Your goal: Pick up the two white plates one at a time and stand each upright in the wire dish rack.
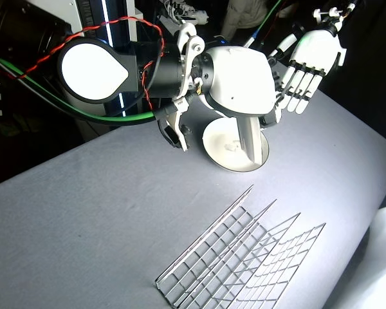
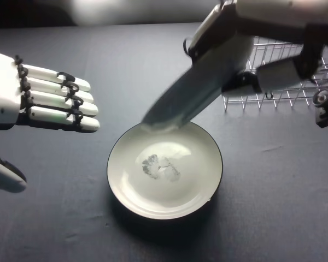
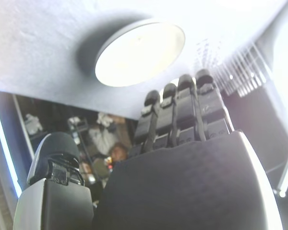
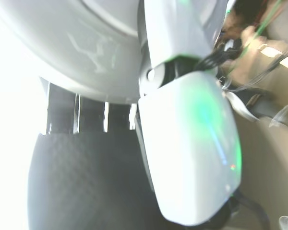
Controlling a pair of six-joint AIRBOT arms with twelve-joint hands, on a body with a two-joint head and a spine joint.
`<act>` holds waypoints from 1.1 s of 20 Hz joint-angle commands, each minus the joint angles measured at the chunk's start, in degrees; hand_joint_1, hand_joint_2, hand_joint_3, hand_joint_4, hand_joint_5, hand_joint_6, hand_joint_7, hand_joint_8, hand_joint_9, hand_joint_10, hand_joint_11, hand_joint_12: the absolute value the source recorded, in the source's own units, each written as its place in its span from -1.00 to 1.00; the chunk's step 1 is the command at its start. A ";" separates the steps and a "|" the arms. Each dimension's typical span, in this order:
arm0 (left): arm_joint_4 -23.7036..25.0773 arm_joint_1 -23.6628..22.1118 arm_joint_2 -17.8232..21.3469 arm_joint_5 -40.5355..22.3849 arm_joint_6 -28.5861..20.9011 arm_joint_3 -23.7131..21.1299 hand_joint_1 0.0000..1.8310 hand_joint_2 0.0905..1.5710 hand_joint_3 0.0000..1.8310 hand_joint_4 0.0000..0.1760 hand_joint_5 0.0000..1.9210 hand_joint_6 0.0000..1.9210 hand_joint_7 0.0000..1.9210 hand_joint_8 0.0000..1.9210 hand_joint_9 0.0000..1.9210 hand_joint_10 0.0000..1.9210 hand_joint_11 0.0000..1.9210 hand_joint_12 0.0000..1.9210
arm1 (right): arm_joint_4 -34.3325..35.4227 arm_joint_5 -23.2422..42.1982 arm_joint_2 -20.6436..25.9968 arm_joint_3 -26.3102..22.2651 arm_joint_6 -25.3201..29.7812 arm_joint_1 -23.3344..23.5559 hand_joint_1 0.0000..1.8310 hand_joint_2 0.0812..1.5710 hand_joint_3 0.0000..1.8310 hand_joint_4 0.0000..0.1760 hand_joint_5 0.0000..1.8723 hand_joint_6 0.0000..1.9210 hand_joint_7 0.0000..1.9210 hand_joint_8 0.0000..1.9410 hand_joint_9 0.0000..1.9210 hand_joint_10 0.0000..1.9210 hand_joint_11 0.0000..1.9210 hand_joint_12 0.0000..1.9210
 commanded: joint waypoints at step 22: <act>-3.58 2.51 -6.00 5.28 -2.57 -3.64 -1.00 0.48 -0.99 -1.00 -1.00 -1.00 -1.00 -1.00 -1.00 -1.00 -1.00 -1.00 | 24.67 -2.60 0.63 8.79 0.93 8.06 0.52 0.32 -1.00 -1.00 0.06 -0.05 0.14 -0.26 0.12 0.01 -0.11 0.08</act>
